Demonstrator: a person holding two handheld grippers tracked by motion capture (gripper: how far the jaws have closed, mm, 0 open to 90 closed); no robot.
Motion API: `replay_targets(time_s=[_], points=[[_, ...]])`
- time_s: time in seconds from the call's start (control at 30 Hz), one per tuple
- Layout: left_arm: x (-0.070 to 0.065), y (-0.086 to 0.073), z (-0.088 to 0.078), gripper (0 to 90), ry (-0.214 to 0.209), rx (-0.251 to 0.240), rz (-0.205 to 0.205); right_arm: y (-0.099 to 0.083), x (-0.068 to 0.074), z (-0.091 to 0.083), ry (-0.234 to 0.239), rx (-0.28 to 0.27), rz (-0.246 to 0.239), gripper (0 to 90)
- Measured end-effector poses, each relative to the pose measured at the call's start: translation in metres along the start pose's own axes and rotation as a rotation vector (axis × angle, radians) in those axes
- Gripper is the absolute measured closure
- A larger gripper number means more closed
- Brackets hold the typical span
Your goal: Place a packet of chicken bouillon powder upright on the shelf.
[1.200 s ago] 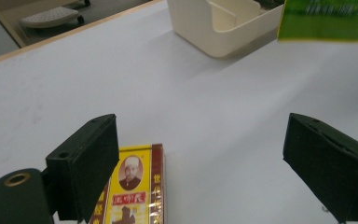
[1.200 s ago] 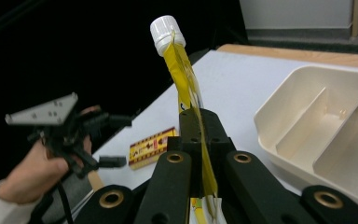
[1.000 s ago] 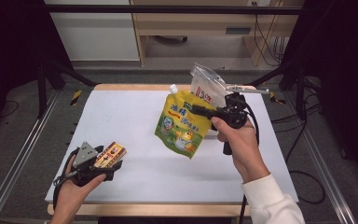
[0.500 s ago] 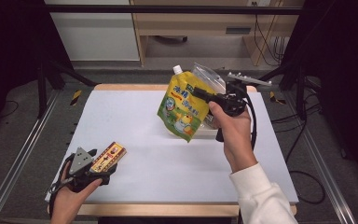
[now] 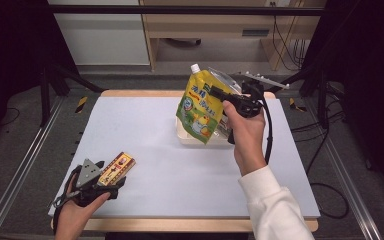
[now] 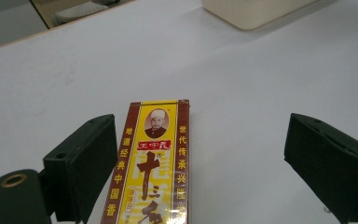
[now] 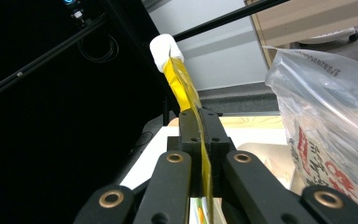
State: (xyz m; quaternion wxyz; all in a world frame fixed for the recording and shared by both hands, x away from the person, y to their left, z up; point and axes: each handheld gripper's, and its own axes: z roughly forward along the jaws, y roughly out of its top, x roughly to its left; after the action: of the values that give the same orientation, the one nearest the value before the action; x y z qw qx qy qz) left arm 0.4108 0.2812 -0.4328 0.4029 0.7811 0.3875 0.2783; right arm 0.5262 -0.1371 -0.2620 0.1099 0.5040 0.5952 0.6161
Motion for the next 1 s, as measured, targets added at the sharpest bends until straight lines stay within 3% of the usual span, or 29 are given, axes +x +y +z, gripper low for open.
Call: replay_targets(time_s=[0.33, 0.6, 1.0], points=[[-0.0002, -0.0002, 0.0002, 9.2, 0.001, 0.002, 0.004, -0.0036, 0.0014, 0.0045, 0.003, -0.017, 0.022, 90.0], [-0.0007, 0.0001, 0.0000, 9.2, 0.005, 0.007, 0.013, -0.0046, 0.0029, 0.0054, -0.054, -0.034, -0.018, 90.0], [-0.0007, 0.0000, -0.0002, 9.2, 0.007, 0.009, 0.017, -0.0050, -0.0003, 0.0087, -0.142, -0.064, -0.022, 90.0]])
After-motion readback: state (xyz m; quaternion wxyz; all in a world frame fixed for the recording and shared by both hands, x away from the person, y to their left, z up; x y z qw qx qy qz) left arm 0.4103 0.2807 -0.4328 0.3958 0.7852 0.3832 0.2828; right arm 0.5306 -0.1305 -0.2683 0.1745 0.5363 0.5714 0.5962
